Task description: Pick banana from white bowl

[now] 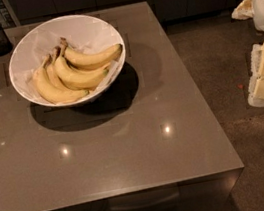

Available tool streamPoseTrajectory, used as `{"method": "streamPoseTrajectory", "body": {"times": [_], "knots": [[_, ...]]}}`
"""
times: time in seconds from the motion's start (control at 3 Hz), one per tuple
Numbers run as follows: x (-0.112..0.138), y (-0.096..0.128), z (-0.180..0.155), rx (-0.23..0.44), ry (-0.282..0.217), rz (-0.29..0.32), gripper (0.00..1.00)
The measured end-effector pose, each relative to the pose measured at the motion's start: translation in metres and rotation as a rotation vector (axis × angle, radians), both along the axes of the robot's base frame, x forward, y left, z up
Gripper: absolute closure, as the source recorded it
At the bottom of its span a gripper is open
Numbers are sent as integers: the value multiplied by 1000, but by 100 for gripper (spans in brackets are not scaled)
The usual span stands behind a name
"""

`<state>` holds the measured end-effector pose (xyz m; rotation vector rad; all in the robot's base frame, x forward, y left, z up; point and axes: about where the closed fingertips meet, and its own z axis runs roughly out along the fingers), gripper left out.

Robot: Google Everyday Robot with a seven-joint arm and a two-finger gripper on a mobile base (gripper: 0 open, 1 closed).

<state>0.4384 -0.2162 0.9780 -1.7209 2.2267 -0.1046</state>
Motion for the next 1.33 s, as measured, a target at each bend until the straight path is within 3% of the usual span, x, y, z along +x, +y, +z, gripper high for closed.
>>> {"method": "streamPoseTrajectory", "body": {"times": [0.33,0.67,1.0,1.33], "knots": [[3,3,5,3,-8,-11,0],[26,20,13,26,27,-21,0],[53,48,25,33,50,10,0],[66,75,35,35,35,91,0]]}}
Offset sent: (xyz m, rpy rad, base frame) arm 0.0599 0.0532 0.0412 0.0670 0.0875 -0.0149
